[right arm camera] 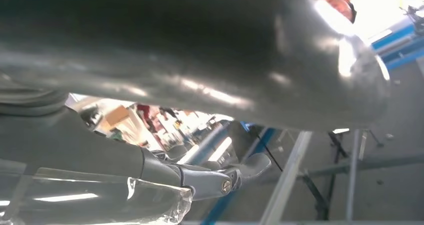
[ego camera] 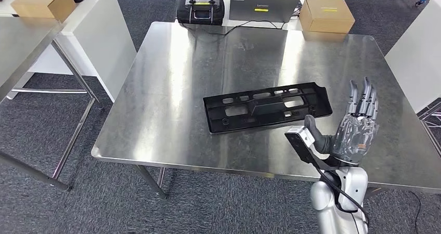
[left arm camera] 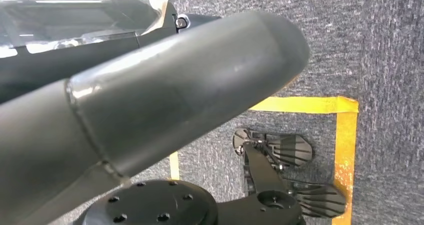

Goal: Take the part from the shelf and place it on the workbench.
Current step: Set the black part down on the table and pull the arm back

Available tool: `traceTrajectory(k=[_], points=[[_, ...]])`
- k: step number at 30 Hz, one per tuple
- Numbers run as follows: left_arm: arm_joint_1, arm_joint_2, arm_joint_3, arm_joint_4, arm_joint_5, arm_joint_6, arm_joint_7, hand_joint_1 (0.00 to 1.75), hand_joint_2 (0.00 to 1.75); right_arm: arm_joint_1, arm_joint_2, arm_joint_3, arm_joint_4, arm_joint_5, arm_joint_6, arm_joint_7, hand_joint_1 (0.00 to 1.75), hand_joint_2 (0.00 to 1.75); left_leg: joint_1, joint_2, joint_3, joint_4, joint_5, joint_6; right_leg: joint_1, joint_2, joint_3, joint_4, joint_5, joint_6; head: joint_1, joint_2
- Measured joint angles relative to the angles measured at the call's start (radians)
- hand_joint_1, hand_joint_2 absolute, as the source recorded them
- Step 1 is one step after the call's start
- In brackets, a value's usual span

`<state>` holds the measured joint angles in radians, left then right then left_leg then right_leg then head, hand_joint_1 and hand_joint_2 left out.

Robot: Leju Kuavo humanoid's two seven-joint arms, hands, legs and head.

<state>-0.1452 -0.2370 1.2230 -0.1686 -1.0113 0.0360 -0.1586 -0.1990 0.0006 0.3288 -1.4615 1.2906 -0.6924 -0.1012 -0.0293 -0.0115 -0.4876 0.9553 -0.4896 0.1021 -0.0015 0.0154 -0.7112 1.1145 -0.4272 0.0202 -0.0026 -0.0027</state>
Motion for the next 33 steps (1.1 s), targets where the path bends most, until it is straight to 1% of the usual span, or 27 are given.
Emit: traceTrajectory(k=[2,3,4,5,6,7,8,9,10,12,13,14,16,17,18,19,20,21,22,23,24,27,28,29,31,32,33], points=[[0.001,0.0,0.0,0.0,0.002,-0.001,-0.002,0.0,0.0,0.019,-0.007,0.0,-0.015,-0.002,0.0,-0.001,0.0,0.0,0.001,0.004,0.0,0.001,0.001,0.001,-0.005,-0.002,-0.052,0.134,-0.054,0.002,0.0,0.0],[0.002,0.0,0.001,0.0,0.004,-0.001,-0.006,0.0,0.0,0.033,-0.009,0.0,-0.024,-0.005,0.0,-0.003,0.0,0.0,0.001,0.004,0.0,0.001,0.001,0.0,-0.009,-0.003,-0.057,0.16,-0.061,0.009,0.0,0.0],[0.002,0.0,0.002,0.0,0.006,-0.002,-0.013,0.0,0.0,0.051,-0.011,-0.002,-0.035,-0.007,0.0,-0.008,0.0,0.0,0.002,0.004,0.001,0.002,-0.001,-0.002,-0.013,-0.005,-0.04,0.142,-0.052,0.019,0.0,0.0],[0.003,0.0,0.004,0.0,0.008,-0.003,-0.021,0.0,0.0,0.072,-0.012,-0.006,-0.05,-0.01,0.0,-0.016,0.0,0.0,0.004,0.003,0.002,0.005,-0.003,-0.006,-0.017,-0.007,-0.003,0.084,-0.032,0.03,0.0,0.0],[0.003,0.0,0.005,0.0,0.011,-0.003,-0.029,0.0,0.0,0.095,-0.012,-0.011,-0.066,-0.012,0.0,-0.026,0.0,0.0,0.005,0.002,0.002,0.009,-0.007,-0.011,-0.022,-0.012,0.042,0.007,-0.013,0.039,0.001,0.0],[0.003,0.0,0.006,0.0,0.014,-0.003,-0.035,0.0,0.0,0.117,-0.011,-0.016,-0.082,-0.013,0.0,-0.038,0.0,0.0,0.006,0.0,-0.001,0.014,-0.012,-0.019,-0.022,-0.013,0.082,-0.055,0.002,0.043,0.001,0.0],[0.004,0.001,0.006,0.0,0.016,-0.002,-0.04,0.0,0.0,0.14,-0.008,-0.023,-0.1,-0.014,-0.001,-0.05,0.0,0.0,0.005,-0.002,-0.003,0.019,-0.017,-0.025,-0.021,-0.014,0.107,-0.095,0.009,0.042,0.0,0.0],[0.004,0.001,0.007,0.0,0.019,0.001,-0.043,0.0,0.0,0.162,-0.006,-0.03,-0.115,-0.015,-0.001,-0.061,0.0,0.0,0.004,-0.003,-0.004,0.025,-0.021,-0.032,-0.019,-0.014,0.119,-0.112,0.007,0.038,0.0,0.0],[0.005,0.001,0.009,0.0,0.021,0.005,-0.046,0.0,0.0,0.182,-0.003,-0.038,-0.13,-0.018,-0.002,-0.072,0.0,0.0,0.004,-0.003,-0.006,0.028,-0.025,-0.037,-0.016,-0.011,0.121,-0.109,0.005,0.032,-0.001,0.0],[0.006,0.002,0.014,-0.001,0.026,0.013,-0.05,0.0,0.0,0.216,0.002,-0.051,-0.156,-0.025,-0.003,-0.092,0.0,0.0,0.006,-0.003,-0.007,0.04,-0.038,-0.049,-0.023,-0.011,0.119,-0.115,0.001,0.019,-0.003,0.0],[0.006,0.003,0.018,-0.001,0.029,0.016,-0.051,0.0,0.0,0.229,0.006,-0.056,-0.166,-0.03,-0.003,-0.101,0.0,0.0,0.009,-0.002,-0.014,0.058,-0.056,-0.056,-0.027,-0.011,0.119,-0.116,0.002,0.011,-0.006,0.0],[0.006,0.004,0.022,-0.001,0.032,0.019,-0.053,0.0,0.0,0.242,0.009,-0.059,-0.175,-0.033,-0.003,-0.11,0.0,0.0,0.013,0.0,-0.029,0.095,-0.086,-0.064,-0.03,-0.012,0.117,-0.117,0.003,0.004,-0.007,0.0],[0.007,0.004,0.028,-0.001,0.039,0.024,-0.055,0.0,0.0,0.263,0.016,-0.064,-0.188,-0.044,-0.003,-0.128,0.0,0.0,0.023,0.003,-0.081,0.217,-0.16,-0.078,-0.028,-0.014,0.111,-0.117,0.006,-0.006,-0.011,0.0],[0.008,0.004,0.031,-0.001,0.043,0.027,-0.056,0.0,0.0,0.273,0.019,-0.066,-0.192,-0.05,-0.003,-0.136,0.0,0.0,0.027,0.004,-0.106,0.275,-0.186,-0.083,-0.027,-0.015,0.108,-0.117,0.008,-0.008,-0.011,0.0],[0.01,0.004,0.033,-0.001,0.048,0.032,-0.056,0.0,0.0,0.282,0.021,-0.068,-0.193,-0.058,-0.003,-0.142,0.0,0.0,0.032,0.004,-0.117,0.307,-0.192,-0.087,-0.027,-0.016,0.103,-0.117,0.012,-0.009,-0.011,0.0],[0.012,0.004,0.037,-0.001,0.054,0.036,-0.058,0.0,0.0,0.29,0.024,-0.069,-0.194,-0.066,-0.003,-0.149,0.0,0.0,0.035,0.004,-0.111,0.301,-0.178,-0.09,-0.026,-0.017,0.099,-0.117,0.016,-0.009,-0.011,0.0],[0.014,0.004,0.042,-0.001,0.06,0.041,-0.06,0.0,0.0,0.295,0.026,-0.07,-0.194,-0.075,-0.003,-0.155,0.0,0.0,0.038,0.005,-0.085,0.257,-0.148,-0.089,-0.027,-0.017,0.095,-0.117,0.02,-0.007,-0.011,0.0],[0.015,0.004,0.048,-0.001,0.064,0.045,-0.063,0.0,0.0,0.299,0.028,-0.07,-0.194,-0.084,-0.003,-0.16,0.0,0.0,0.04,0.006,-0.043,0.185,-0.113,-0.087,-0.027,-0.016,0.092,-0.117,0.025,-0.004,-0.012,0.0],[0.015,0.004,0.052,-0.001,0.068,0.048,-0.066,0.0,0.0,0.301,0.03,-0.07,-0.194,-0.093,-0.003,-0.165,0.0,0.0,0.039,0.007,-0.002,0.115,-0.088,-0.084,-0.027,-0.015,0.09,-0.117,0.03,0.001,-0.012,0.0],[0.015,0.004,0.055,-0.001,0.07,0.05,-0.069,0.0,0.0,0.302,0.031,-0.07,-0.194,-0.1,-0.003,-0.169,0.0,0.0,0.037,0.007,0.026,0.064,-0.069,-0.08,-0.026,-0.015,0.089,-0.118,0.036,0.006,-0.01,0.0],[0.015,0.004,0.057,-0.001,0.072,0.05,-0.071,0.0,0.0,0.303,0.032,-0.07,-0.194,-0.105,-0.003,-0.173,0.0,0.0,0.033,0.007,0.04,0.035,-0.061,-0.076,-0.026,-0.015,0.088,-0.118,0.042,0.013,-0.011,0.0],[0.017,0.002,0.063,-0.001,0.073,0.052,-0.073,0.0,0.0,0.306,0.035,-0.07,-0.194,-0.11,-0.003,-0.178,0.0,0.0,0.027,0.008,0.022,0.024,-0.042,-0.058,-0.025,-0.016,0.082,-0.126,0.059,0.038,-0.01,0.0],[0.018,0.0,0.066,-0.001,0.073,0.053,-0.073,0.0,0.0,0.307,0.035,-0.07,-0.194,-0.113,-0.003,-0.179,0.0,0.0,0.027,0.009,0.013,0.019,-0.03,-0.05,-0.024,-0.016,0.073,-0.118,0.049,0.039,-0.009,0.0],[0.018,0.0,0.069,-0.001,0.074,0.055,-0.073,0.0,0.0,0.308,0.035,-0.07,-0.194,-0.117,-0.003,-0.18,0.0,0.0,0.029,0.011,0.002,0.014,-0.017,-0.042,-0.022,-0.016,0.059,-0.09,0.021,0.035,-0.008,0.0],[0.019,-0.002,0.074,-0.001,0.079,0.058,-0.074,0.0,0.0,0.31,0.035,-0.07,-0.192,-0.129,-0.003,-0.183,0.0,0.0,0.027,0.014,-0.022,0.01,0.004,-0.031,-0.02,-0.016,0.021,0.026,-0.071,0.02,-0.005,0.0],[0.02,-0.002,0.076,-0.001,0.081,0.058,-0.075,0.0,0.0,0.311,0.034,-0.07,-0.191,-0.135,-0.003,-0.184,0.0,0.0,0.025,0.016,-0.034,0.011,0.013,-0.029,-0.019,-0.016,0.006,0.095,-0.109,0.017,-0.004,0.0],[0.02,-0.003,0.078,-0.001,0.083,0.059,-0.075,0.0,0.0,0.312,0.034,-0.07,-0.189,-0.141,-0.003,-0.185,0.0,0.0,0.023,0.017,-0.045,0.012,0.022,-0.028,-0.019,-0.016,0.002,0.145,-0.128,0.02,-0.003,0.0]])
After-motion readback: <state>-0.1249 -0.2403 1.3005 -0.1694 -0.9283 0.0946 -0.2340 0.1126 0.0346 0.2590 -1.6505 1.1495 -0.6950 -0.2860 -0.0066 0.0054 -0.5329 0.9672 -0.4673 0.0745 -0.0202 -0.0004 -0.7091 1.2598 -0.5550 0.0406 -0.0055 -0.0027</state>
